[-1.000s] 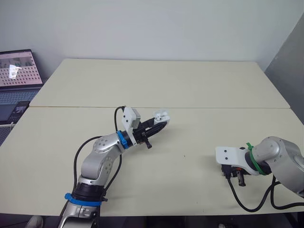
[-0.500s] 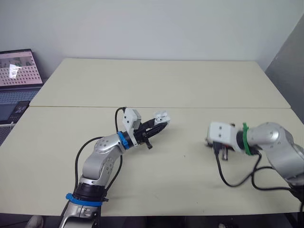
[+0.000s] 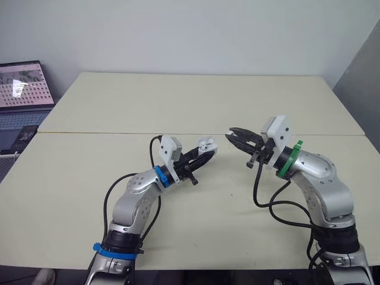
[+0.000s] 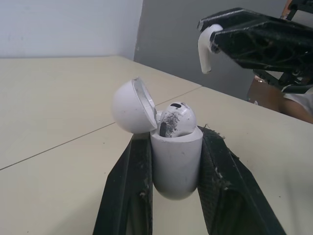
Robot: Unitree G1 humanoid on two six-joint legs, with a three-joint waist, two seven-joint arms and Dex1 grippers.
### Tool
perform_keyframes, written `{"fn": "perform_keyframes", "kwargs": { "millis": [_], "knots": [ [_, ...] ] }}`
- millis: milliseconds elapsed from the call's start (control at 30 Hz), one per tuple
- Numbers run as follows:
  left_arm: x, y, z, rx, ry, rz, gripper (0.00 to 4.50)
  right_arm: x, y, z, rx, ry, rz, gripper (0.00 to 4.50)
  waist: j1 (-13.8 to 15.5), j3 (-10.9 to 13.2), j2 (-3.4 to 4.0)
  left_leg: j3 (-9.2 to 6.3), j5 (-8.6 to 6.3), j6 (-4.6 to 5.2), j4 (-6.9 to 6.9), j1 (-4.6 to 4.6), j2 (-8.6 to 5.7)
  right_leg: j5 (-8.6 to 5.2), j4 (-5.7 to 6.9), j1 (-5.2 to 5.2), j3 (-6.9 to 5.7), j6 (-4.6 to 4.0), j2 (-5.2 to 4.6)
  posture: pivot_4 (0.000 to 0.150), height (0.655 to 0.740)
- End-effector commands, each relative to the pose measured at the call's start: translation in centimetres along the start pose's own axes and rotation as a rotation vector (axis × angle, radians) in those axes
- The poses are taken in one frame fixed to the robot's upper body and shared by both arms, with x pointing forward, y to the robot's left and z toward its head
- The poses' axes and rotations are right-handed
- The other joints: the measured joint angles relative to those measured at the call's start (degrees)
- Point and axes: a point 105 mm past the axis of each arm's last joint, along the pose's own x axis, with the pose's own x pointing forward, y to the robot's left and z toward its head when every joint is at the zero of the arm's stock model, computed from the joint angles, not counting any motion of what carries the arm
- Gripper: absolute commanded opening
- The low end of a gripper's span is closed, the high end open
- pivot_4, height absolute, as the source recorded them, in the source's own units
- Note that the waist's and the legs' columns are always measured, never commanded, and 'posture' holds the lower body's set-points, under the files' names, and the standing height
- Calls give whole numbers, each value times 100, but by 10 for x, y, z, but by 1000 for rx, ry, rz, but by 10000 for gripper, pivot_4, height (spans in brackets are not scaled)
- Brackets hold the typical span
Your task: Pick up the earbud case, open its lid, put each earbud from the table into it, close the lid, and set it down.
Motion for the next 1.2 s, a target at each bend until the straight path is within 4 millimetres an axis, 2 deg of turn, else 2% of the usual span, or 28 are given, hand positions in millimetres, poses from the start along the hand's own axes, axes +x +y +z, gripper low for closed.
{"fn": "perform_keyframes", "kwargs": {
  "millis": [33, 267, 533, 1000, 1200],
  "knots": [
    [2, -3, 13, 13, -56, -11, 8010, 7, 16, 14, 68, -115, 31, 3604, -11, 0, 1, 0, 0, 0, -1, 0, 1, 0, 1, -1, 0, 0, 1, 1500, 7400],
    [1, -13, 19, -16, -73, -38, 8010, 13, 30, 10, 124, -140, 48, 3604, -32, 0, 2, 1, 0, 0, -1, 0, 0, 0, 1, -2, 2, 0, 0, 1500, 7400],
    [1, -20, 28, -46, -93, -84, 8010, 14, 30, 4, 130, -132, 33, 3604, -50, 0, 2, 0, 0, 0, -2, 0, 1, 0, 1, -2, 1, 0, 1, 1500, 7400],
    [-2, -24, 24, -74, -108, -115, 8010, 10, 29, -9, 164, -90, 22, 3604, -90, 0, 2, -1, 0, 0, -2, 0, 1, 0, 1, -2, 0, 0, 1, 1500, 7400],
    [-3, -22, 22, -71, -104, -116, 8010, 7, 24, -8, 161, -83, 4, 24865, -99, 0, 3, -1, 0, 0, -2, 0, 1, 0, 1, -2, 1, 0, 1, 1500, 7400]
  ]
}}
